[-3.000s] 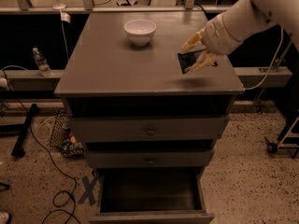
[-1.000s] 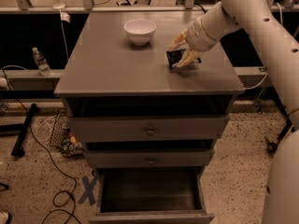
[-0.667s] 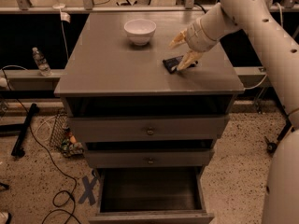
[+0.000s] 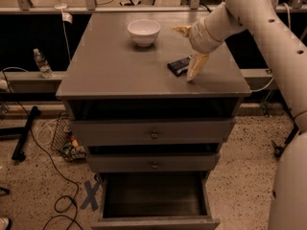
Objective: Pick rxbar blueberry from bottom drawer and place on counter
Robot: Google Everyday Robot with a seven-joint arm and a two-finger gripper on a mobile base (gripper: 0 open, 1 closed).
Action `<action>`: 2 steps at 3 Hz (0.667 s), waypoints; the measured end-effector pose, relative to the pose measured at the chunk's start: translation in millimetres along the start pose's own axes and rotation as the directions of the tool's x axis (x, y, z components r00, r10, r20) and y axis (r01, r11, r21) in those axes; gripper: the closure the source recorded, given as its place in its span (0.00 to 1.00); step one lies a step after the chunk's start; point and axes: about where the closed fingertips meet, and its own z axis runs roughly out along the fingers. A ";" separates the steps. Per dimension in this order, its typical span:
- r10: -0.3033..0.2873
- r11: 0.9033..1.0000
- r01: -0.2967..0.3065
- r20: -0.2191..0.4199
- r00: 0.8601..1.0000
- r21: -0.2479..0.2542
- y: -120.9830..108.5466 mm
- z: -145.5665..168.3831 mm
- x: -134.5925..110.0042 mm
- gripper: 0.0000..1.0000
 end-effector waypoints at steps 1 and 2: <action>0.007 1.000 -0.007 -0.003 1.000 0.006 -0.2 -5.2 1.5 0.00; 0.101 0.991 -0.096 -0.045 0.994 0.090 13.6 -58.2 28.7 0.00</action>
Offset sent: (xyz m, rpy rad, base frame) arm -0.0374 -0.1433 0.0741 0.1192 -0.0895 -0.3069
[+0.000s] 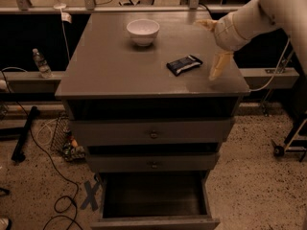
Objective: Pick rxbar blueberry from bottom drawer and place on counter
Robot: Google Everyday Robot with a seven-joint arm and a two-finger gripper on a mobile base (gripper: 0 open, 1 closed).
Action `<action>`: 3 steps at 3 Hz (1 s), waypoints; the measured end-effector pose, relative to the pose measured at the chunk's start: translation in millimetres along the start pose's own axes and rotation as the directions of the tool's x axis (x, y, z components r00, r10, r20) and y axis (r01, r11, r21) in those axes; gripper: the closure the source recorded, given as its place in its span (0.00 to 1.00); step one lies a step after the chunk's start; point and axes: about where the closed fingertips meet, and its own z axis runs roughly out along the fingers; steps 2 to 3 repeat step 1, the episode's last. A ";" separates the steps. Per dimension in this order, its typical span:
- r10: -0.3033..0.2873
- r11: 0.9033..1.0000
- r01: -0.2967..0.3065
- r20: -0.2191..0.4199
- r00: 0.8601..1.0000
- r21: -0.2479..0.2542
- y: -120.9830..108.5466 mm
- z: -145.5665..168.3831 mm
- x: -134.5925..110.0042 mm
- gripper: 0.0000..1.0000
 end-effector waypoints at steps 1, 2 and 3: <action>0.088 0.991 -0.083 -0.048 0.995 0.104 7.1 -54.5 27.8 0.00; 0.088 0.991 -0.083 -0.048 0.995 0.104 7.1 -54.5 27.8 0.00; 0.088 0.991 -0.083 -0.048 0.995 0.104 7.1 -54.5 27.8 0.00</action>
Offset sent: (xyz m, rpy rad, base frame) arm 0.0000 0.0000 0.0000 0.0000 0.0000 0.0000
